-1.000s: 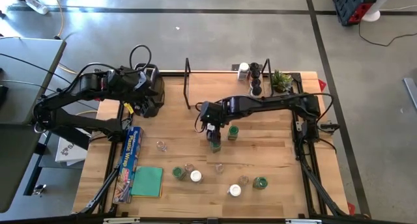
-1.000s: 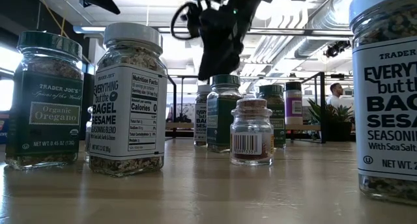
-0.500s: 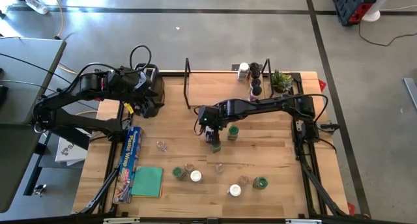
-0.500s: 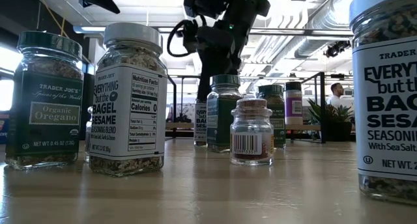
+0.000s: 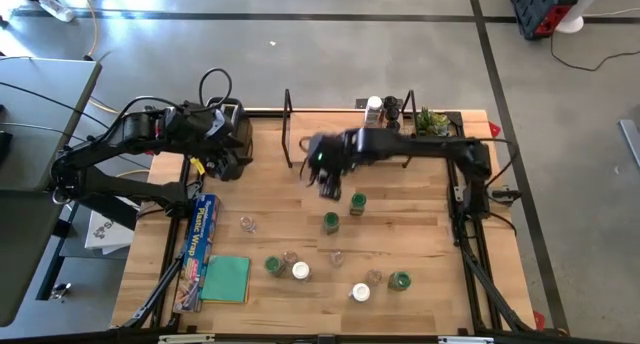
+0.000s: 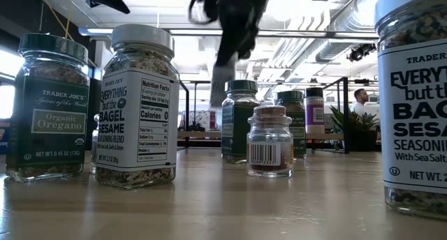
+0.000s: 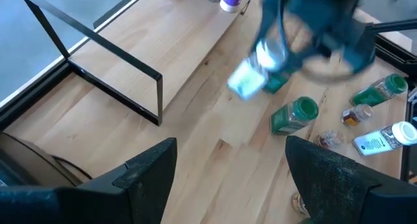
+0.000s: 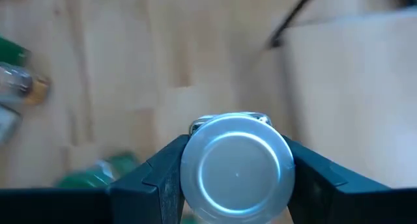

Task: Shelf spices
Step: Put the top white spice bottle on the shelf and align with the other white spice bottle

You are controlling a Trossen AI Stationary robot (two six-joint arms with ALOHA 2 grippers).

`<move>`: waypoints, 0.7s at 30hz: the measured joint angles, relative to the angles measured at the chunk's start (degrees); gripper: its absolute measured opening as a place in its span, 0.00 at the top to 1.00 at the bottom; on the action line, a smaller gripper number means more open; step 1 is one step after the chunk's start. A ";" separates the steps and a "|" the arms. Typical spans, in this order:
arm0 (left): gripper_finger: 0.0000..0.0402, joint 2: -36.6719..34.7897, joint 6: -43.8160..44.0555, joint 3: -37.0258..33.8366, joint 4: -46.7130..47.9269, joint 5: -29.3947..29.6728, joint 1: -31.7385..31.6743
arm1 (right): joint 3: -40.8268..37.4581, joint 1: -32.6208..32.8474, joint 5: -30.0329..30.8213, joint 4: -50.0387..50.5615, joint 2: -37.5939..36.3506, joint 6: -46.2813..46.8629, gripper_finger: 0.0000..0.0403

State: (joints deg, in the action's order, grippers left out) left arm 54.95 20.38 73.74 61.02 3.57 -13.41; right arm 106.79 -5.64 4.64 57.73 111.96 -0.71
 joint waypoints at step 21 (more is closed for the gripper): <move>0.30 0.01 0.63 0.02 -1.36 1.57 -0.02 | -8.88 -26.84 -11.15 6.22 -4.76 -29.48 0.53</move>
State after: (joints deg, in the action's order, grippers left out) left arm 54.96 21.01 73.76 59.66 5.15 -13.43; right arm 97.91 -32.48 -6.51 63.96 107.20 -30.19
